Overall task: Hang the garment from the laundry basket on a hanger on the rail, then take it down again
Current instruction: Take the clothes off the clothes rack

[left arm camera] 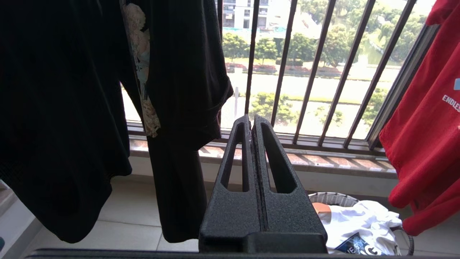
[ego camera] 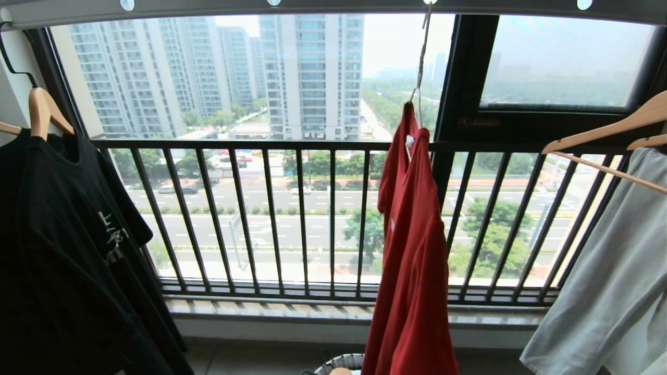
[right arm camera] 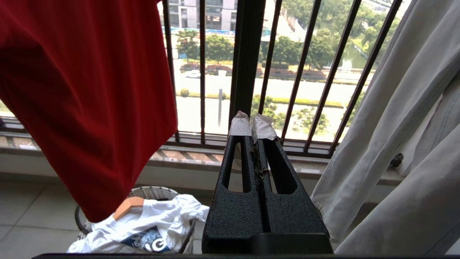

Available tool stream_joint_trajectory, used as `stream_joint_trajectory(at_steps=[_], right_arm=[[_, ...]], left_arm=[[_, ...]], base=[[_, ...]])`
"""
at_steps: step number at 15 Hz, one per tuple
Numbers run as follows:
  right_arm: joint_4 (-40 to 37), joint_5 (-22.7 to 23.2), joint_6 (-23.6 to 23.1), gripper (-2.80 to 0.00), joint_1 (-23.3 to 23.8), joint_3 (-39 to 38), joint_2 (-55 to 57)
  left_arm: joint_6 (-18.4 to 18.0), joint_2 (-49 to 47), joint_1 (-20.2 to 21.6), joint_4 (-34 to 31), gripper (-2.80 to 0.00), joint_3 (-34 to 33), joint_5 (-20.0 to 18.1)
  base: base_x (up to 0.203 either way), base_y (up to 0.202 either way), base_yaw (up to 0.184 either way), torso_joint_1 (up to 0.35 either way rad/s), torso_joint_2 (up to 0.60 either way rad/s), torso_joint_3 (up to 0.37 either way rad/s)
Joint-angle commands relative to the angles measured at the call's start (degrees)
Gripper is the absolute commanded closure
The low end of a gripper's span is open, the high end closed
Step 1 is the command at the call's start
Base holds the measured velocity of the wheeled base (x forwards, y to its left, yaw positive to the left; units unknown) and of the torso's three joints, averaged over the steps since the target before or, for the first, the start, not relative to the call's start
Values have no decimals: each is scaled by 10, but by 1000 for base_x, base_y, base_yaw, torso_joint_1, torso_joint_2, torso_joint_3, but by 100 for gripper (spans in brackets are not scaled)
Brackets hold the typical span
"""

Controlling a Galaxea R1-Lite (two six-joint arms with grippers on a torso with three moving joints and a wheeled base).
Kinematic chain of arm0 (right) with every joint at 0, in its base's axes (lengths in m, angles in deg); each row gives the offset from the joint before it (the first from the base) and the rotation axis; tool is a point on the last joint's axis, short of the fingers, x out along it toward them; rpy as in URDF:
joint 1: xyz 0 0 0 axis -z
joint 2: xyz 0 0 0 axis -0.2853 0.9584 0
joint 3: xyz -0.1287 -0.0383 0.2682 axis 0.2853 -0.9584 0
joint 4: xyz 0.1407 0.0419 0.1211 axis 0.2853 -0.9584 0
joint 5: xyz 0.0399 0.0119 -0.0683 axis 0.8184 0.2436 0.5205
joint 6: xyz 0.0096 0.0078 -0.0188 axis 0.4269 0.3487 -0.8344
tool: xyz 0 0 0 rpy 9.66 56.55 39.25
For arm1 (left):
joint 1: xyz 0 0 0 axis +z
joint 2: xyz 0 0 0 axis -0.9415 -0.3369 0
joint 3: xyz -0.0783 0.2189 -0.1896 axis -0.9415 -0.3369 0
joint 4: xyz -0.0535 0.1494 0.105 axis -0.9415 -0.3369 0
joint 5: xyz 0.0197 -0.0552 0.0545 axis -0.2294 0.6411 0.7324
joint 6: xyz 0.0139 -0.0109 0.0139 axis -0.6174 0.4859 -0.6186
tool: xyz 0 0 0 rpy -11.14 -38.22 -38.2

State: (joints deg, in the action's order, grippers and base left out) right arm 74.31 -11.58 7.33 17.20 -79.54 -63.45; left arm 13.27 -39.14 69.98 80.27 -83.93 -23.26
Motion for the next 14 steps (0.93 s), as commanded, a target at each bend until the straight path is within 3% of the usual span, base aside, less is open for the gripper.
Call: stream_joint_trajectory(at_steps=[1,14], right_arm=[[-1,0,3,0,0,0,0],[-1,0,1,0,0,0,0]], left_arm=[[1,-1,0,0,0,0,1],[0,-1,0,0,0,0,0]], base=[[0,0,0,162,-322,-173],[0,0,0,157,-324,-169]])
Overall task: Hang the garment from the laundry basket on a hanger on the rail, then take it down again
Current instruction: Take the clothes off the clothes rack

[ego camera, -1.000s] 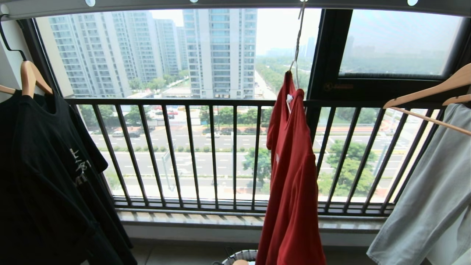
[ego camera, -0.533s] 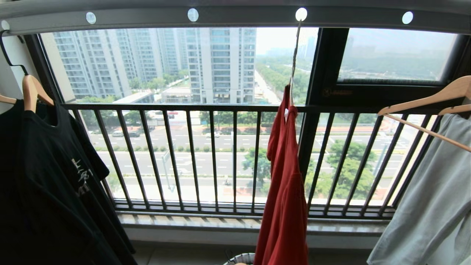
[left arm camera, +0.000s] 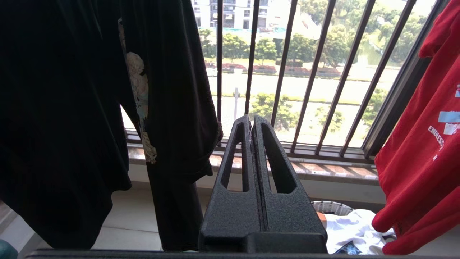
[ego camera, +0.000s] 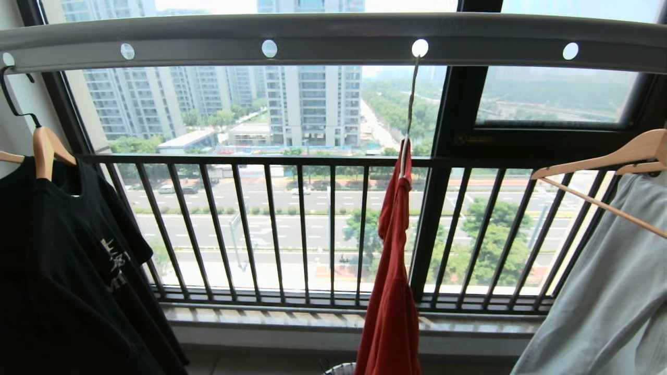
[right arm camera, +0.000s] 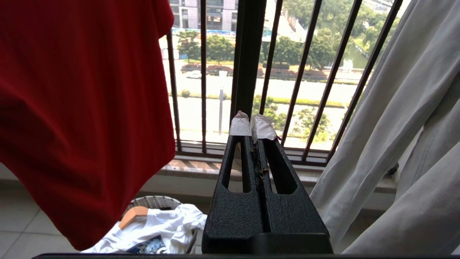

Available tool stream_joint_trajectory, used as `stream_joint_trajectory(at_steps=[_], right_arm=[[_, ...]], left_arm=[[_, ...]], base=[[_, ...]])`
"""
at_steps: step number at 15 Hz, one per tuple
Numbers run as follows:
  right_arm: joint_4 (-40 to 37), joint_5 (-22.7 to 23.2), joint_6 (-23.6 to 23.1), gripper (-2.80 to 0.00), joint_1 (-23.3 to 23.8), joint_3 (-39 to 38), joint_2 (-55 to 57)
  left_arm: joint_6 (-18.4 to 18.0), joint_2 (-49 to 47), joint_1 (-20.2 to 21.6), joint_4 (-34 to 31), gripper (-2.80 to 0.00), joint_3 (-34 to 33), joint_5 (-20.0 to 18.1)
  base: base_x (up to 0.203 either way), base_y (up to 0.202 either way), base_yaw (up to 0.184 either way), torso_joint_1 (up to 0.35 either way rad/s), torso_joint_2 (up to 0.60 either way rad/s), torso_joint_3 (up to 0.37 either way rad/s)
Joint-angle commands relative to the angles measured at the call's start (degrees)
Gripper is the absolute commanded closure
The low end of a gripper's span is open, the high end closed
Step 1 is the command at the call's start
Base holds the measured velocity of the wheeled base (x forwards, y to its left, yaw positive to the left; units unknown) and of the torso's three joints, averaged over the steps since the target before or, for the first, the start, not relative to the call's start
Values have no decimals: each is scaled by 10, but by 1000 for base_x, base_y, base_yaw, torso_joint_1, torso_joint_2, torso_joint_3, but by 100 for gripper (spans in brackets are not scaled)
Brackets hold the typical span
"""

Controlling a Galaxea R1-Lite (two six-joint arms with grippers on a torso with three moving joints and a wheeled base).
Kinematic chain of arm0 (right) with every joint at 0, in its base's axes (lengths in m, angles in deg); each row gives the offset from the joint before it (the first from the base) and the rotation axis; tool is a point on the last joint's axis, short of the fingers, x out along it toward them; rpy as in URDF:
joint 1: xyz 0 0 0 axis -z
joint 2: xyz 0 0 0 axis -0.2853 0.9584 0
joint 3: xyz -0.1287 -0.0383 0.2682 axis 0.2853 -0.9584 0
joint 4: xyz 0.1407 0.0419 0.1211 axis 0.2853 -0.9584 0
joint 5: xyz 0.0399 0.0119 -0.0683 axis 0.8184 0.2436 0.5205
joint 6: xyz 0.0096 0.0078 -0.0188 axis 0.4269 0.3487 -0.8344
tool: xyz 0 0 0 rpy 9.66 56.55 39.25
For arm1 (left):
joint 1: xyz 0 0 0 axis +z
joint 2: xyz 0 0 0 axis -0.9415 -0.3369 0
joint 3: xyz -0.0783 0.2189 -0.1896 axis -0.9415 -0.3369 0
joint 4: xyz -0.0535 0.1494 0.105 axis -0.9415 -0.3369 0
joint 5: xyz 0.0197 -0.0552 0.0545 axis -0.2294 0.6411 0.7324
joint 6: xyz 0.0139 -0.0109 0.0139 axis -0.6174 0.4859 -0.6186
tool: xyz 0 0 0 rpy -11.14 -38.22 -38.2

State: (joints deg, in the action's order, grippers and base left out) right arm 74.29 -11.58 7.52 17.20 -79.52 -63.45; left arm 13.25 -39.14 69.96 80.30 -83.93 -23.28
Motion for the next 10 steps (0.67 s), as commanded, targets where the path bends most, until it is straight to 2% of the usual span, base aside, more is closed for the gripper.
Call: stream_joint_trajectory(at_steps=[1,10], right_arm=[[0,0,-2,0,0,0,0],[0,-1,5,0,0,0,0]], left_arm=[[1,-1,0,0,0,0,0],[1,-1,0,0,0,0,1]], base=[[0,0,0,39,-109,-39],[0,0,0,0,0,0]])
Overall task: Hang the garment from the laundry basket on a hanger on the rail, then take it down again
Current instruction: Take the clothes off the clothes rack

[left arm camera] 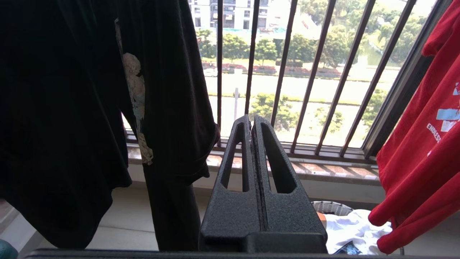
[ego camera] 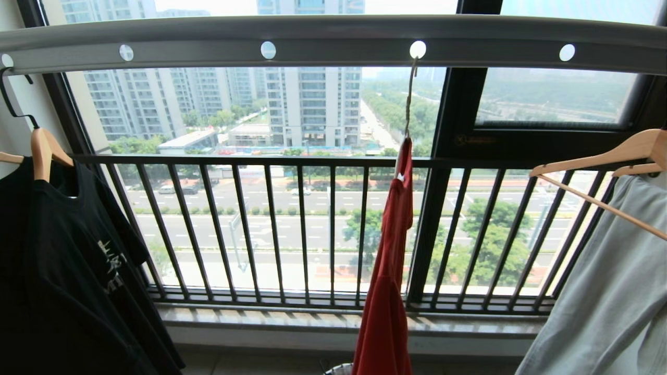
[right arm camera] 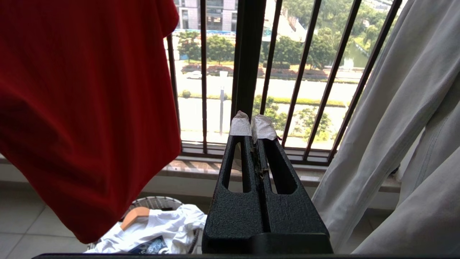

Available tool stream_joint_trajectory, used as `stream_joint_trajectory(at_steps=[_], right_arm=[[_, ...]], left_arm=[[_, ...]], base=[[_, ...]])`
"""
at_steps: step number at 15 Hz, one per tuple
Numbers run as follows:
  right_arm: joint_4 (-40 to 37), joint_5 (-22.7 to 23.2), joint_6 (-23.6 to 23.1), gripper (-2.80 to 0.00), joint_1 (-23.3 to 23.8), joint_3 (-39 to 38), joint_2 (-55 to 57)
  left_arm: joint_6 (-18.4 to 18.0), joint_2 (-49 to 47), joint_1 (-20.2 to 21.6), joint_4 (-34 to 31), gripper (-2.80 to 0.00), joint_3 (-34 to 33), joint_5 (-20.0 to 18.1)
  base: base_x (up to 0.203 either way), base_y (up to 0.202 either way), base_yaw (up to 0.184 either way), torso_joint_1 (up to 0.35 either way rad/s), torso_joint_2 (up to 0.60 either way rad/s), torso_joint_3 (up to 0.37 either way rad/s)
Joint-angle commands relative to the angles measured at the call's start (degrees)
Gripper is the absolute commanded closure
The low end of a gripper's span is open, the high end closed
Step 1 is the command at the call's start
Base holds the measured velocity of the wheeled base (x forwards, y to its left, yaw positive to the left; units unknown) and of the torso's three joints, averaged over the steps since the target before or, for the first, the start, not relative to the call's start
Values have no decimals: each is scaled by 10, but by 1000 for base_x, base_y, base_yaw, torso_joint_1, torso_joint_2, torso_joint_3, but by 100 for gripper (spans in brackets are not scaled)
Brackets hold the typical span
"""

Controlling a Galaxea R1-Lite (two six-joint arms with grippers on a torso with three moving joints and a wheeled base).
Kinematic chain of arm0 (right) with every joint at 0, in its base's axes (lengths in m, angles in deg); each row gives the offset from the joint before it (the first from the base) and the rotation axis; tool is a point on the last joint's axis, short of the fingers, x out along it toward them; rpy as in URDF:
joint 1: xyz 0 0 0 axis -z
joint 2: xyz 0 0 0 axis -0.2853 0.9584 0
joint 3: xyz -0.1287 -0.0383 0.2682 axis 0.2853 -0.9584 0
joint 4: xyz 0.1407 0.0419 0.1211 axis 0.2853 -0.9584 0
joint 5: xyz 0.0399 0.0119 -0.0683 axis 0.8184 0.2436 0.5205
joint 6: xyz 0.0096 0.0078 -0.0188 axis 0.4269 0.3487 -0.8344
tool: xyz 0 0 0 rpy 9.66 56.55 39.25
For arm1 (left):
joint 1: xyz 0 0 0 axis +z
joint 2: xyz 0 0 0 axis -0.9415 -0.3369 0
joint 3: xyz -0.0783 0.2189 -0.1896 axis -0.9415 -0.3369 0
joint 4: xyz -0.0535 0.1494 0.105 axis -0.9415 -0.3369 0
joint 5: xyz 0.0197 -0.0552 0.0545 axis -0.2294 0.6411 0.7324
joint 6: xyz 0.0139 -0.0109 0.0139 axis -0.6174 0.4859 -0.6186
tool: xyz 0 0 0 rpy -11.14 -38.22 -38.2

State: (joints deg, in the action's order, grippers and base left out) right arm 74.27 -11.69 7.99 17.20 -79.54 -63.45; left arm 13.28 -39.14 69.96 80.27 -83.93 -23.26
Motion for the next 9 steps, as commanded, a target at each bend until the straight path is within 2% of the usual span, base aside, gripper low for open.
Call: stream_joint_trajectory(at_steps=[1,9], right_arm=[[0,0,0,0,0,0,0],[0,0,0,0,0,0,0]], left_arm=[[1,-1,0,0,0,0,1],[1,-1,0,0,0,0,0]], base=[[0,0,0,0,0,0],[0,0,0,0,0,0]])
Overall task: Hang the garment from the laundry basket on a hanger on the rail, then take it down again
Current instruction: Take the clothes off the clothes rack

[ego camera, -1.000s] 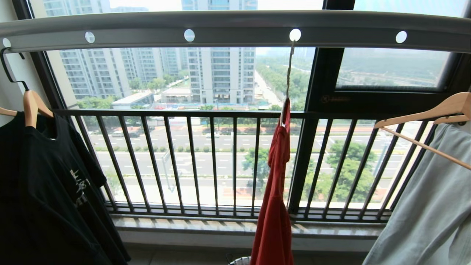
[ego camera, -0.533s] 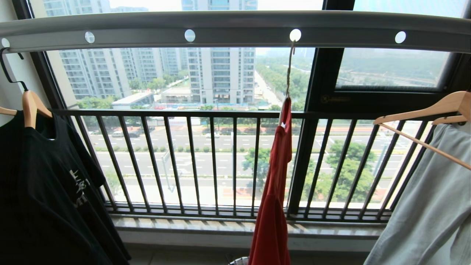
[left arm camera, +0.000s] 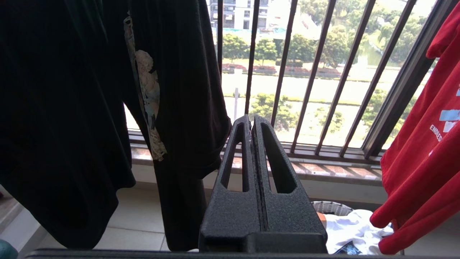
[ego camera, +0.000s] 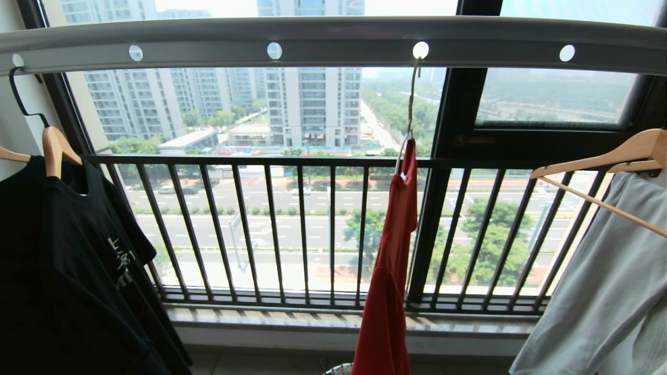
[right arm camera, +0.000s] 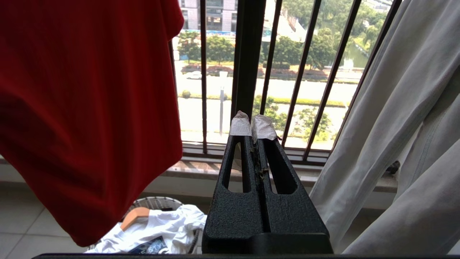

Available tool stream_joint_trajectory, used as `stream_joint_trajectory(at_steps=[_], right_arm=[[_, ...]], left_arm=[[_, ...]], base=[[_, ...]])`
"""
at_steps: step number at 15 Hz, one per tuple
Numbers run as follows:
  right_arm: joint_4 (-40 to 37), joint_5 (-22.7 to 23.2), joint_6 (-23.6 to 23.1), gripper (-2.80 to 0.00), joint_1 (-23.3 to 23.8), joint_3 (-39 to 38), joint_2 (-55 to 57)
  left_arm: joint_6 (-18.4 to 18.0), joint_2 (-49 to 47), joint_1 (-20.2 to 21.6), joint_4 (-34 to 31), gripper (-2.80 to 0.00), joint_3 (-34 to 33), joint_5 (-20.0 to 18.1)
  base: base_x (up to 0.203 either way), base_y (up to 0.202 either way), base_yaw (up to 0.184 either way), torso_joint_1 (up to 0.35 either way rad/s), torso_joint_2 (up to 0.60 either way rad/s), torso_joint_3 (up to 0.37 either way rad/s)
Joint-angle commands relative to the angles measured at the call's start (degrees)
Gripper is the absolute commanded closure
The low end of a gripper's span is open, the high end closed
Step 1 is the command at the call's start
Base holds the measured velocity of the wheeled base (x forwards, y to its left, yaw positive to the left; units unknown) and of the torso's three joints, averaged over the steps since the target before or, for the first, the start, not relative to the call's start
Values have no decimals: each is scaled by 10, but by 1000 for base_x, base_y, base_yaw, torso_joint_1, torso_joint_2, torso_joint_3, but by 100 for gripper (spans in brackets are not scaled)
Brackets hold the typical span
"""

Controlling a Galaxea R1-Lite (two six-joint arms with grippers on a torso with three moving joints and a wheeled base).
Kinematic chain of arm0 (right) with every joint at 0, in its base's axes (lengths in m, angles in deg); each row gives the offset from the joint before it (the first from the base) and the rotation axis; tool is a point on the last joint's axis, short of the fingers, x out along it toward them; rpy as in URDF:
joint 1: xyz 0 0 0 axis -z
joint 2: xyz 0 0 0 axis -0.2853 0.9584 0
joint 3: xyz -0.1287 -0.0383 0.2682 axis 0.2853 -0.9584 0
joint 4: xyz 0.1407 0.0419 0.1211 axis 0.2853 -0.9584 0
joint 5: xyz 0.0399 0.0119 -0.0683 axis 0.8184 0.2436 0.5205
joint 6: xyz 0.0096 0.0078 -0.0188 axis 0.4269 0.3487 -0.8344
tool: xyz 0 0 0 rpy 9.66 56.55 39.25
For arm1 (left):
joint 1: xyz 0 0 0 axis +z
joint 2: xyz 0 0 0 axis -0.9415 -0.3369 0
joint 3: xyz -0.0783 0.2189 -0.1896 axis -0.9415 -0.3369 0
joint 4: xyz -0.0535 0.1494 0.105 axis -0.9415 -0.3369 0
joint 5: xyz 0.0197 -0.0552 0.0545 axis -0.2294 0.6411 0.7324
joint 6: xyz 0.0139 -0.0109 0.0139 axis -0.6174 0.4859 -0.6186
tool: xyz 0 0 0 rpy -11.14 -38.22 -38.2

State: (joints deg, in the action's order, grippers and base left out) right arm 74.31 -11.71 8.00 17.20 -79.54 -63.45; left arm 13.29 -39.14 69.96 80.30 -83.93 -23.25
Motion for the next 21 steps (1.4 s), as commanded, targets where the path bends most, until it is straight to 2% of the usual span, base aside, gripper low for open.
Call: stream_joint_trajectory(at_steps=[1,21], right_arm=[[0,0,0,0,0,0,0],[-1,2,-3,0,0,0,0]], left_arm=[[0,-1,0,0,0,0,1],[0,-1,0,0,0,0,0]], base=[[0,0,0,0,0,0],[0,0,0,0,0,0]])
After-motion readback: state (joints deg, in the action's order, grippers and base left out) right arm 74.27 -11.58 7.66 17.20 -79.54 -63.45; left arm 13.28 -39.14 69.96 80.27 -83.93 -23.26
